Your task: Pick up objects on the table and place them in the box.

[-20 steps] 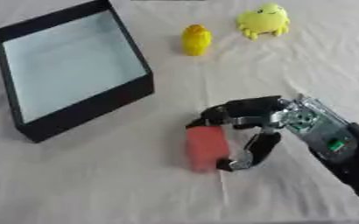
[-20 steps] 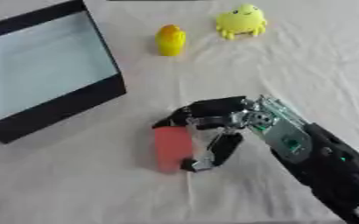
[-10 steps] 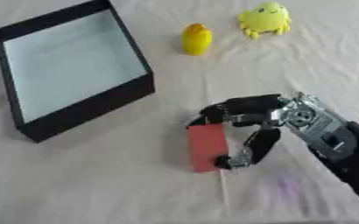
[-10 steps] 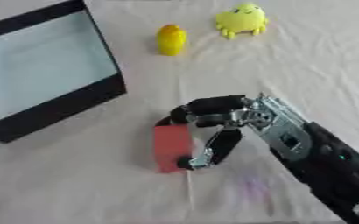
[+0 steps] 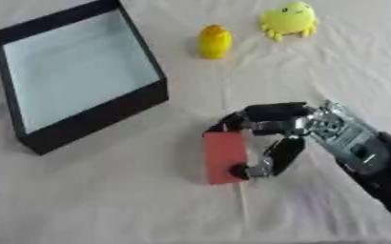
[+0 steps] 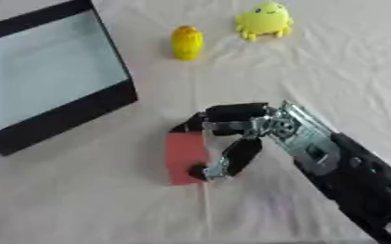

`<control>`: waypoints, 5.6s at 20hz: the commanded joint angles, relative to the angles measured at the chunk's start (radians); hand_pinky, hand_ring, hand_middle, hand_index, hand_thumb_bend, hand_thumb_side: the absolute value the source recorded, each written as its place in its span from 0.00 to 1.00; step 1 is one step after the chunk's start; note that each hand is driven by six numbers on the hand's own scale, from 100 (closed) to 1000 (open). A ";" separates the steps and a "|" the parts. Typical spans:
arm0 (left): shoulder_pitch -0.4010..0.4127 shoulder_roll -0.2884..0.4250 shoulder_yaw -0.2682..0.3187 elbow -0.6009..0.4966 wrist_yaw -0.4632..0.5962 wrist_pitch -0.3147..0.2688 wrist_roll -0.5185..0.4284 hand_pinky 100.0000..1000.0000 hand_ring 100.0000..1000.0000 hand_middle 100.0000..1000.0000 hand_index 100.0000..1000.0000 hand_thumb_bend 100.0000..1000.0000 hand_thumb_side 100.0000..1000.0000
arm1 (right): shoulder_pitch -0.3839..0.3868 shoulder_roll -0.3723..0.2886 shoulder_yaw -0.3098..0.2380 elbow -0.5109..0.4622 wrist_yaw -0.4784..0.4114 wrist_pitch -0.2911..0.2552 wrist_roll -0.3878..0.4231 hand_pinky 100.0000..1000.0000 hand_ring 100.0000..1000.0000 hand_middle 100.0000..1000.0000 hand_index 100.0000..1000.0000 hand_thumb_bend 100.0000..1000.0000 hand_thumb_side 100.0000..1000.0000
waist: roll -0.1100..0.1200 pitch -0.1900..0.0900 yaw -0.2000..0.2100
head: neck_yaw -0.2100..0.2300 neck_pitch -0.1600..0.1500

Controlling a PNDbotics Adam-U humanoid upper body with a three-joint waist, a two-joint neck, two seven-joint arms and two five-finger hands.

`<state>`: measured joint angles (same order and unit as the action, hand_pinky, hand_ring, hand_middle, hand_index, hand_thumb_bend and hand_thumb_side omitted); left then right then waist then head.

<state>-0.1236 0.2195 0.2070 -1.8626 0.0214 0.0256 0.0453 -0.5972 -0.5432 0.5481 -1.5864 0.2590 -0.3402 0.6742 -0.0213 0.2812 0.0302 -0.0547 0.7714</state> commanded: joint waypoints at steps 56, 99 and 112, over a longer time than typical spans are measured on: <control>-0.022 0.003 0.015 -0.039 0.006 -0.013 0.052 0.87 0.72 0.75 0.76 0.06 0.85 | -0.703 0.788 -0.228 0.615 0.467 0.266 -0.325 0.85 0.62 0.40 0.72 0.00 0.00 | 0.032 -0.056 0.066 | -0.038 -0.001; -0.015 -0.003 0.018 -0.031 -0.002 -0.010 0.032 0.87 0.72 0.74 0.77 0.06 0.87 | -0.705 0.732 -0.424 0.839 0.789 0.295 -0.540 0.94 0.85 0.76 0.99 0.47 0.20 | 0.033 -0.039 0.071 | -0.025 -0.001; -0.012 -0.004 0.020 -0.028 -0.004 -0.010 0.022 0.88 0.72 0.74 0.77 0.06 0.87 | -0.706 0.738 -0.436 0.824 0.792 0.309 -0.562 0.95 0.83 0.74 1.00 0.32 0.00 | 0.032 -0.040 0.069 | -0.024 -0.001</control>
<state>-0.1321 0.2093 0.2195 -1.8805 0.0197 0.0176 0.0709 -1.2761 0.1902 0.1146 -0.7331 1.0613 -0.0310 0.1188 0.0040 0.2600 0.0986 -0.0807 0.7715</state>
